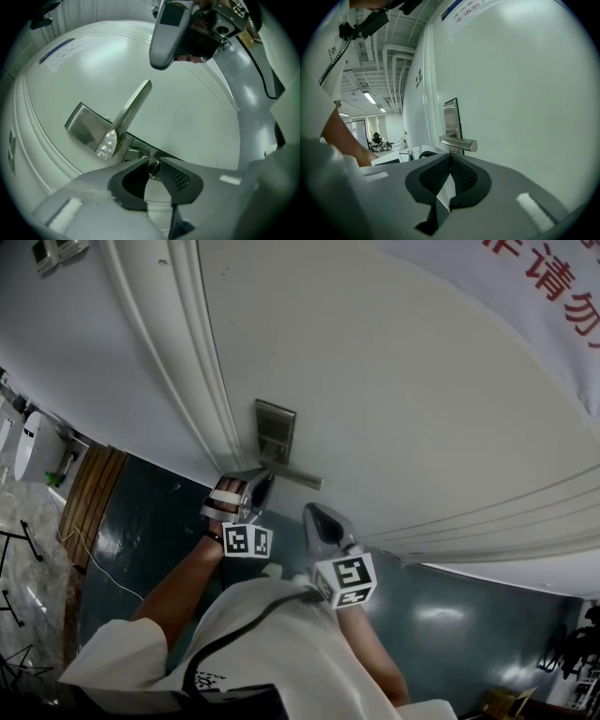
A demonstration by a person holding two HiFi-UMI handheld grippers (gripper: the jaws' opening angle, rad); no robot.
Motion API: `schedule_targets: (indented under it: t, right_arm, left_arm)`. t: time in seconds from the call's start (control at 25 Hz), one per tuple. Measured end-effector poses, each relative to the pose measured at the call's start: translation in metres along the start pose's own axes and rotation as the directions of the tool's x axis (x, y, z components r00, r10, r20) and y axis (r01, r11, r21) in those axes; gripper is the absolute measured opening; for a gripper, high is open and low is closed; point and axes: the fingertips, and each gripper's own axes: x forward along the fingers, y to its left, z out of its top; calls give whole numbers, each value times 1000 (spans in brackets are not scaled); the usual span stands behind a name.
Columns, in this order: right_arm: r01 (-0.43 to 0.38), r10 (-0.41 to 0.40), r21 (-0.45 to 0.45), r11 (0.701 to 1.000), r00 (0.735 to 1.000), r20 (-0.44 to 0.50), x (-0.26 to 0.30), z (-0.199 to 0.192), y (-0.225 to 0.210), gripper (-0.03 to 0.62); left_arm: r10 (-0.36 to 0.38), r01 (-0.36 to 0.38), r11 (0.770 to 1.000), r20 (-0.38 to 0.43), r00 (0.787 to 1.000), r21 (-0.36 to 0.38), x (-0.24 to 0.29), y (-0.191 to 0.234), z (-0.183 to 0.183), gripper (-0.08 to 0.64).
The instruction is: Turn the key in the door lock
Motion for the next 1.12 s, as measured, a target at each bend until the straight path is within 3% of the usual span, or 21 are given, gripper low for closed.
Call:
schedule_targets:
  t: [0.36,0.56,0.8,1.0,1.12]
  right_arm:
    - [-32,32,-32,999,999,-11,7,-2,6,9]
    - [-36,35,-34,999,999,-16,7,-3,6,8]
    - [-32,31,-39,999,999,-8,4,0,4,8]
    - [-28,28,-43,999,1000,-9,0,2,2,8]
    - [-27,27,-44,999,1000,-14,-2,0,1,8]
  left_arm:
    - [-7,3,976,-18,1000,-218,2,2,-6,54]
    - [-19,10,931,-23,1000,-366,2,4,-8,49]
    - [-34,16,844,-24,999,-535,3,4,-10,46]
    - [-41,16,734,-21,999,-679,3,5,-13,46]
    - [-40,12,681,-22,999,-733,3,5,-13,48]
